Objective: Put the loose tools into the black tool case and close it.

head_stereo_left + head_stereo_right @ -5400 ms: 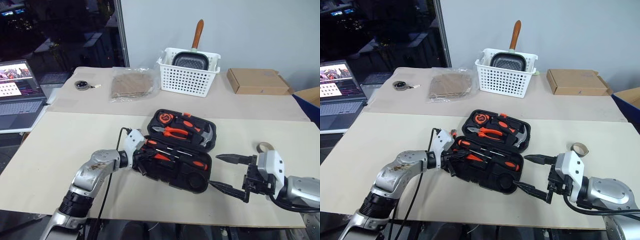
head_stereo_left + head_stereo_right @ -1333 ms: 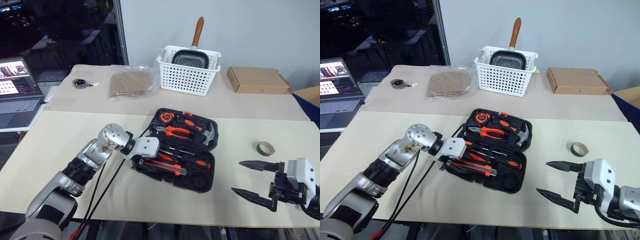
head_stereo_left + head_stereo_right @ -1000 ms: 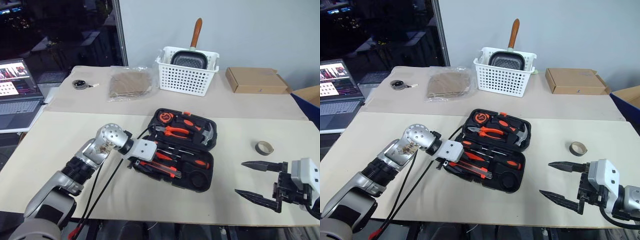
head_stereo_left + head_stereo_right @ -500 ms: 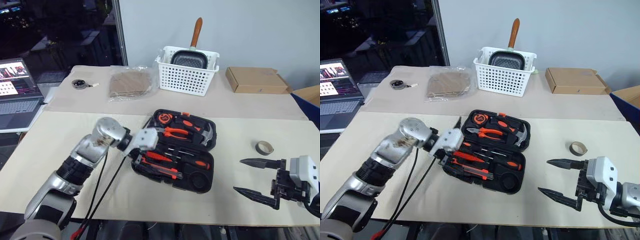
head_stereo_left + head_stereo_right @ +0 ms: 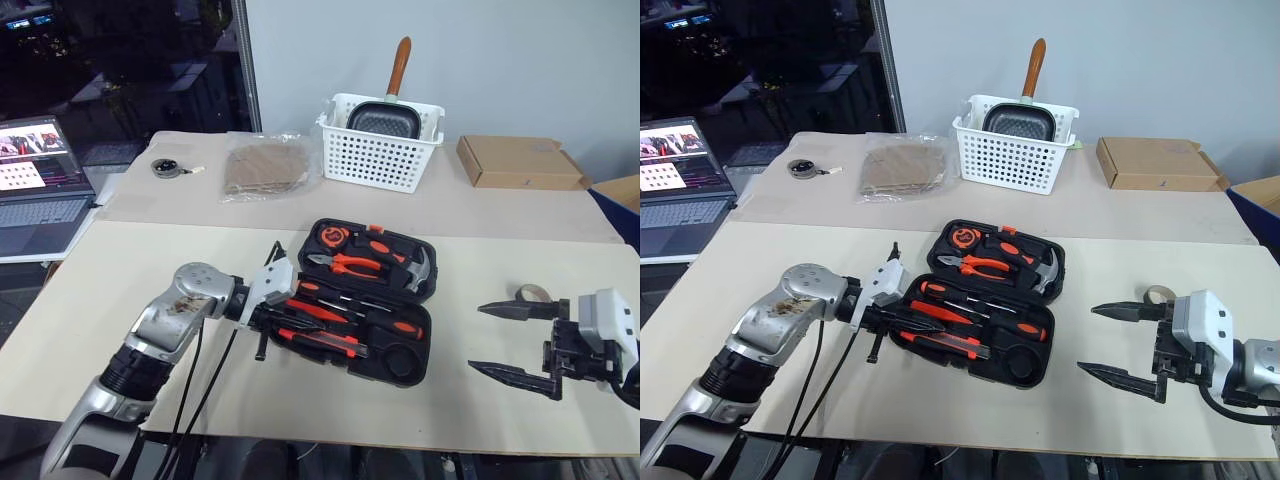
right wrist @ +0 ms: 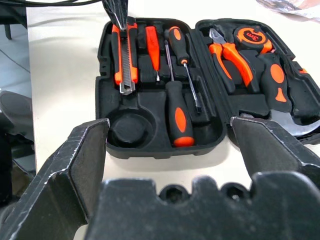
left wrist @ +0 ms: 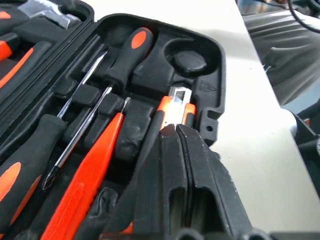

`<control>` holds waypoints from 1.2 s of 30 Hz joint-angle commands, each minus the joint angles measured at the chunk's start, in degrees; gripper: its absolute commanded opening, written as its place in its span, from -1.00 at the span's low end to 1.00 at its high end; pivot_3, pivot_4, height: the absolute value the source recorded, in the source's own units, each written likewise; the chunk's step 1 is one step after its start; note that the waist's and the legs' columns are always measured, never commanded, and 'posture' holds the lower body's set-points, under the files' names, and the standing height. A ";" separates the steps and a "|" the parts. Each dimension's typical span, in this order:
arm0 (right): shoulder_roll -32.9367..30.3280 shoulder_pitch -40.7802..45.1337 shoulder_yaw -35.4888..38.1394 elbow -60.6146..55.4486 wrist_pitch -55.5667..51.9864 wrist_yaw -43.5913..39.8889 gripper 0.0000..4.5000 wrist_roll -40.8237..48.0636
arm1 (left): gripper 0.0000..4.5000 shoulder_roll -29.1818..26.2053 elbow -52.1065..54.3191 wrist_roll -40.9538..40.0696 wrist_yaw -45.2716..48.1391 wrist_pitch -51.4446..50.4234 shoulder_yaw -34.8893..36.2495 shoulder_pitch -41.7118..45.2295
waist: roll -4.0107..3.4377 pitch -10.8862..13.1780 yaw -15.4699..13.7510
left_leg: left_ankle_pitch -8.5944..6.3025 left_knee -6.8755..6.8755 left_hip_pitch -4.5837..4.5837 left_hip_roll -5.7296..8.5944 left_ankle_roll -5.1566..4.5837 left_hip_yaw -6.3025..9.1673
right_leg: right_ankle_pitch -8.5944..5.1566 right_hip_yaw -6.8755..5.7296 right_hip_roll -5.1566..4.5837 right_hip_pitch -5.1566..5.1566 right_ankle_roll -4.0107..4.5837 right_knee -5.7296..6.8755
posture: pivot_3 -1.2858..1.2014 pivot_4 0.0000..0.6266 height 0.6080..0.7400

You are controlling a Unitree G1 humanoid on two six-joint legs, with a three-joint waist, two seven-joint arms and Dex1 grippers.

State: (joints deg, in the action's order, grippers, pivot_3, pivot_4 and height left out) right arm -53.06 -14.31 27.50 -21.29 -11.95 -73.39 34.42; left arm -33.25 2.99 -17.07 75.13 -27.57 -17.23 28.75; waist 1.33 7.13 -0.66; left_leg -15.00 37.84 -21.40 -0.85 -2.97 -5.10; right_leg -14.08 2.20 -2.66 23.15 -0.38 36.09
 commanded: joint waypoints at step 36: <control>-1.01 -1.06 7.34 -6.32 -7.01 0.30 1.00 5.09 | -0.99 -1.20 0.54 -3.16 -7.98 -1.70 3.79 -8.83 | -0.24 -0.13 0.08 | -0.04 0.02 -0.02 0.06 -0.06 0.02 | 0.04 0.08 -0.23 -0.05 -0.13 -0.05 | 0.03 -0.52 1.00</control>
State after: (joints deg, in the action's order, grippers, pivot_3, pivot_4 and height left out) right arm -53.39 -16.18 34.30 -27.49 -19.14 -72.65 38.59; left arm -34.72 4.55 -21.75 68.06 -30.63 -12.73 19.69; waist 1.09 6.99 -0.59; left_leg -15.03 37.87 -21.42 -0.79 -3.02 -5.08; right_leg -14.04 2.28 -2.90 23.10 -0.50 36.05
